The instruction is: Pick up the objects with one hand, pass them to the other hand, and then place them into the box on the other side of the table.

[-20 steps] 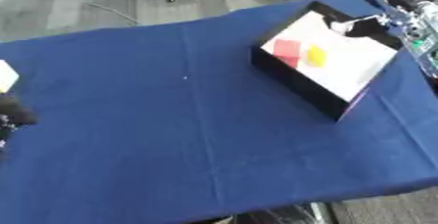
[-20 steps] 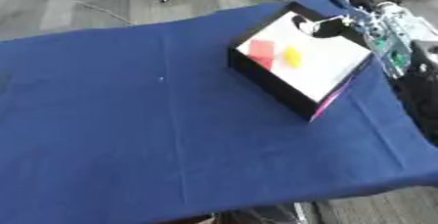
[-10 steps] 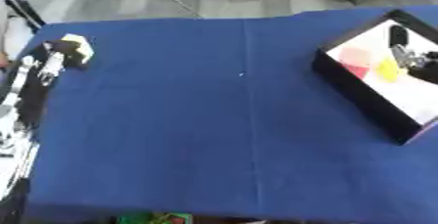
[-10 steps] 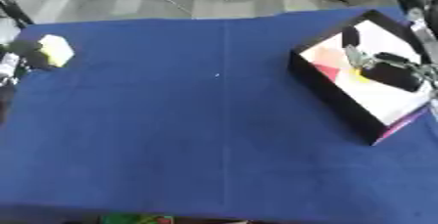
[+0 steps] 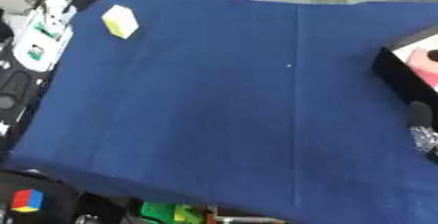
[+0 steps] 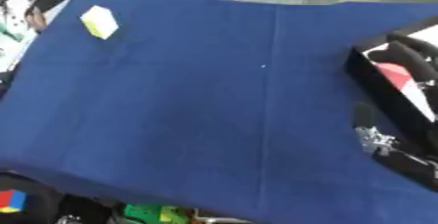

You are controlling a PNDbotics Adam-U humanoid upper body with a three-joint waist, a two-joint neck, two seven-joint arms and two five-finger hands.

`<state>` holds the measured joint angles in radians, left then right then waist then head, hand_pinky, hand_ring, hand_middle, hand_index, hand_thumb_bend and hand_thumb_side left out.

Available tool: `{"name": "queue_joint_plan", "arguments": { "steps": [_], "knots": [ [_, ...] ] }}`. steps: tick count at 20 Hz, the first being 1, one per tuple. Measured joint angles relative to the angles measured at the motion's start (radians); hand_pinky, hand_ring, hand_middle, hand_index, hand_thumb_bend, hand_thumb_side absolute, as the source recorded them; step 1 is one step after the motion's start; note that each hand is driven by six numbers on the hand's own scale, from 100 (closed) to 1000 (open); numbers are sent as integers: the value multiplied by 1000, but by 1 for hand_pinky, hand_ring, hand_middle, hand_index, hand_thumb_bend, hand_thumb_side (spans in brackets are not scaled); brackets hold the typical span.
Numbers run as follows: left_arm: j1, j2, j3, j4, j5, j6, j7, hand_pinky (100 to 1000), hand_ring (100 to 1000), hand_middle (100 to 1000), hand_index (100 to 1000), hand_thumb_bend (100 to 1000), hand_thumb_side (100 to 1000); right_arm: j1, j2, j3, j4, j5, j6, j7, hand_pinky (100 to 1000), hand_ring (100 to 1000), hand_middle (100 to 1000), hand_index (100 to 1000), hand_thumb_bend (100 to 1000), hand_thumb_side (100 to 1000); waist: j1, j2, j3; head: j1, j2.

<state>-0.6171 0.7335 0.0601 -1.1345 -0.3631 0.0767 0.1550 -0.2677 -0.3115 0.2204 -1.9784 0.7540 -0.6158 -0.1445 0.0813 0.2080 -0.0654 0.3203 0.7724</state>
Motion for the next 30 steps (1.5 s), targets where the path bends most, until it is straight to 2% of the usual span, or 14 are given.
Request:
{"name": "queue_joint_plan", "arguments": {
  "steps": [4, 6, 8, 11, 12, 13, 22, 25, 26, 27, 30],
  "knots": [
    [-87, 18, 2, 195, -90, 41, 56, 823, 729, 730, 853, 115, 720, 1, 18, 21, 0, -2, -10, 21, 910, 925, 749, 1000, 100, 100, 7, 48, -43, 17, 0],
    [-104, 34, 7, 271, -119, 52, 83, 832, 750, 753, 869, 202, 753, 1, 24, 21, 0, -1, -11, 24, 910, 927, 744, 1000, 100, 100, 13, 74, -64, 24, 0],
    [-114, 44, 12, 322, -139, 56, 103, 839, 762, 769, 879, 228, 799, 2, 28, 21, 0, 2, -11, 24, 910, 929, 740, 1000, 100, 114, 20, 95, -82, 30, 0],
    [-119, 63, 22, 367, -154, 64, 119, 843, 767, 777, 884, 254, 812, 4, 38, 20, 0, 15, -8, 22, 910, 930, 736, 1000, 100, 140, 28, 121, -107, 36, 0],
    [-119, 69, 26, 377, -155, 68, 123, 843, 769, 779, 884, 256, 813, 5, 42, 18, 0, 20, -8, 21, 910, 930, 733, 1000, 100, 100, 28, 127, -113, 38, 0],
    [-119, 72, 29, 384, -155, 71, 127, 843, 771, 782, 887, 266, 826, 5, 44, 18, 0, 25, -6, 19, 910, 930, 731, 1000, 100, 161, 28, 130, -118, 39, 0],
    [-121, 90, 45, 463, -101, 93, 137, 853, 786, 803, 902, 200, 977, 15, 62, 15, 0, 44, 2, 9, 910, 930, 722, 1000, 100, 227, 30, 156, -144, 48, 0],
    [-121, 90, 47, 489, -70, 99, 149, 853, 783, 801, 904, 177, 1000, 21, 62, 15, 0, 48, 2, 9, 911, 930, 720, 1000, 100, 239, 27, 159, -147, 48, 0],
    [-121, 90, 49, 496, -59, 102, 158, 852, 783, 801, 904, 154, 965, 21, 63, 15, 0, 49, 2, 9, 911, 930, 720, 1000, 100, 243, 26, 160, -148, 49, 0],
    [-121, 89, 50, 503, -49, 106, 169, 852, 782, 800, 903, 175, 998, 21, 64, 15, 0, 50, 3, 9, 911, 930, 719, 1000, 100, 244, 25, 163, -149, 52, 0],
    [-121, 83, 50, 524, -20, 117, 217, 849, 780, 800, 903, 165, 964, 22, 70, 15, 0, 52, 3, 9, 911, 930, 717, 1000, 100, 255, 19, 167, -151, 57, 0]
  ]
}}
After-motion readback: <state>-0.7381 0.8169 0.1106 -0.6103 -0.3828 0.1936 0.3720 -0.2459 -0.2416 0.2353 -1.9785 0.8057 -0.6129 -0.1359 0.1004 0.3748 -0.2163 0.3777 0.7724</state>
